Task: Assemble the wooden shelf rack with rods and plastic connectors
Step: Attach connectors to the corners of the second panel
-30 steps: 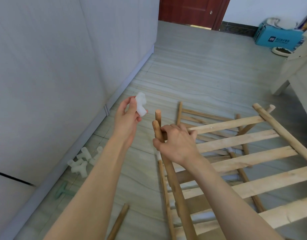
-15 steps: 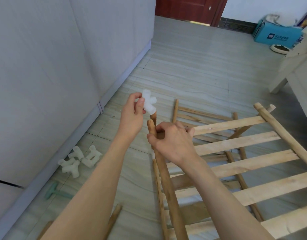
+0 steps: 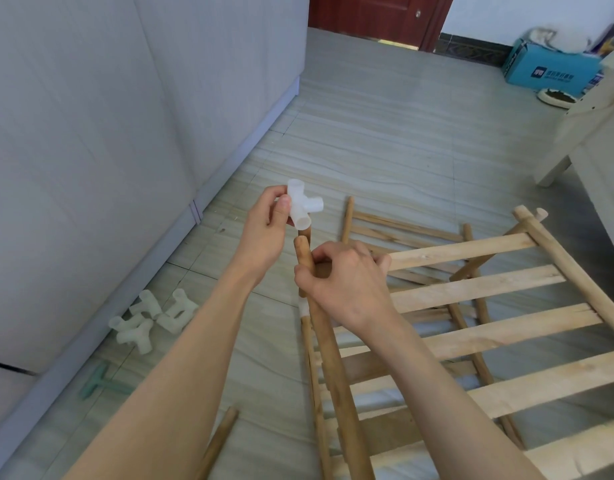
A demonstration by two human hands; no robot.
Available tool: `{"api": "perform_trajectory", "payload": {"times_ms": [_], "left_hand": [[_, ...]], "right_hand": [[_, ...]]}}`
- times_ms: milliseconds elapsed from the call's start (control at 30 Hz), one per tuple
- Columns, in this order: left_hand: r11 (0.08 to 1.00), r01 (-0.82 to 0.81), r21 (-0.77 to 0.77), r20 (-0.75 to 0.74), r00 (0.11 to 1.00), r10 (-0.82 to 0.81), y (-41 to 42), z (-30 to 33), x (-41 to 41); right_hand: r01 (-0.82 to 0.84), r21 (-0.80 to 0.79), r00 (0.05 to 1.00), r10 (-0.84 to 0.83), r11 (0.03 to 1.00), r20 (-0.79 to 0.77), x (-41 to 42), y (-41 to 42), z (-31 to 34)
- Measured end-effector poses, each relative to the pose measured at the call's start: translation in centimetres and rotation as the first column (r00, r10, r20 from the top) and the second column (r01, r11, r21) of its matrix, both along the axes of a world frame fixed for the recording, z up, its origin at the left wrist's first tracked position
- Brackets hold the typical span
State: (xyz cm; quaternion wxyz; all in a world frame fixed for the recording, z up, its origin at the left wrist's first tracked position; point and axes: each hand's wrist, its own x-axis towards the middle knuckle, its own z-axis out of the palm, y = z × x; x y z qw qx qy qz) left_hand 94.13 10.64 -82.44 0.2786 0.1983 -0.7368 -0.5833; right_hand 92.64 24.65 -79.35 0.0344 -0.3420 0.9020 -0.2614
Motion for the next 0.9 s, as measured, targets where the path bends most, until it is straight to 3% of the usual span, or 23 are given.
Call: {"api": "perform_trajectory", "payload": {"times_ms": [400, 900], "left_hand": [[0.996, 0.058, -0.072, -0.065, 0.996, -0.063, 1.2, 0.4, 0.4], [0.998, 0.057, -0.012, -0.078, 0.995, -0.058, 1.7, 0.1, 0.3]], "right_hand": [[0.047, -0.068, 0.994, -0.054, 0.997, -0.100, 0.4, 0.6, 0.1], [0.052, -0.083, 0.993, -0.060, 0.995, -0.102, 0.2, 0.9, 0.3]]}}
